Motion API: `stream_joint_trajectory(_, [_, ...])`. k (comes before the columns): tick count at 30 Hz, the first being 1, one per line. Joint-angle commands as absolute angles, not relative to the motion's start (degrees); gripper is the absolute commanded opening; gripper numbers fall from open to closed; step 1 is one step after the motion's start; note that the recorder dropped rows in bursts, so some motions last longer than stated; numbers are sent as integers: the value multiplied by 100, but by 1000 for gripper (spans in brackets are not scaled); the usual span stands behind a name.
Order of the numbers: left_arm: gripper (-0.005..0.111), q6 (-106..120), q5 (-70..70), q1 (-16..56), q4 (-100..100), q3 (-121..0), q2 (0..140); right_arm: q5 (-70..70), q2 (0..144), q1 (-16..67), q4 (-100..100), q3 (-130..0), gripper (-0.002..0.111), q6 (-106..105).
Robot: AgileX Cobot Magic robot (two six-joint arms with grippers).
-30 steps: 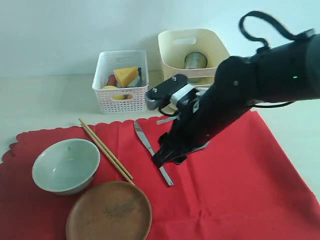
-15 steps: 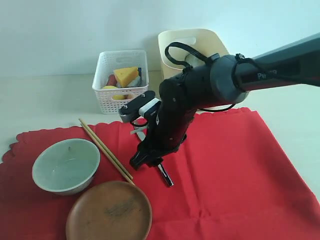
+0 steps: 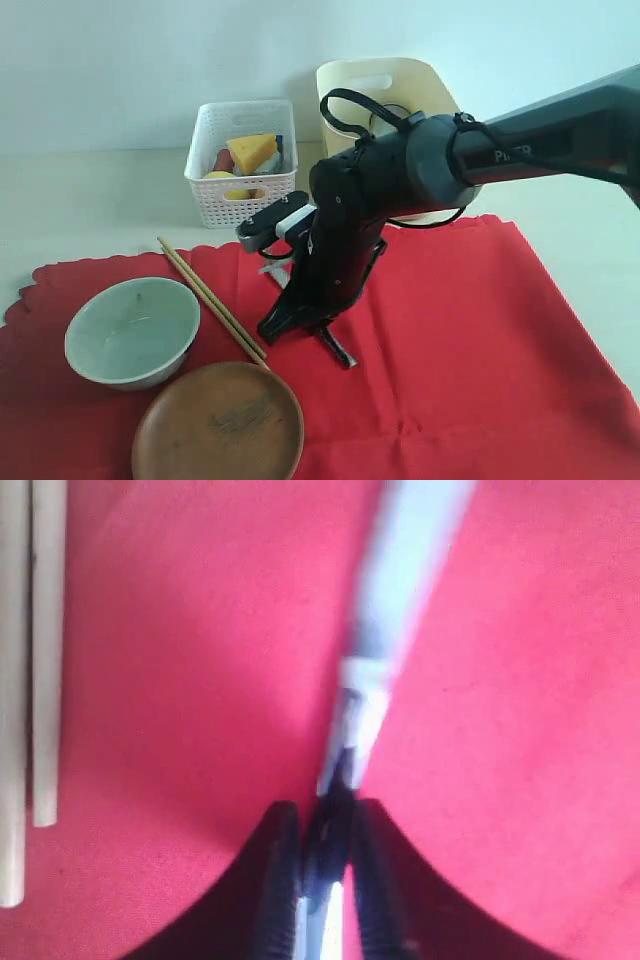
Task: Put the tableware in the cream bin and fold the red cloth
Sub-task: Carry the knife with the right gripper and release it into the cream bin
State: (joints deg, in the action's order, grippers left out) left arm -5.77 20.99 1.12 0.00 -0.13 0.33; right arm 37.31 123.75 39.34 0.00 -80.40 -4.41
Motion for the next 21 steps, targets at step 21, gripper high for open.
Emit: stream_joint_trajectory(21, [1, -577, 2055, 96, 0, 0, 0, 4020, 11116, 3915, -220, -8041, 0, -550])
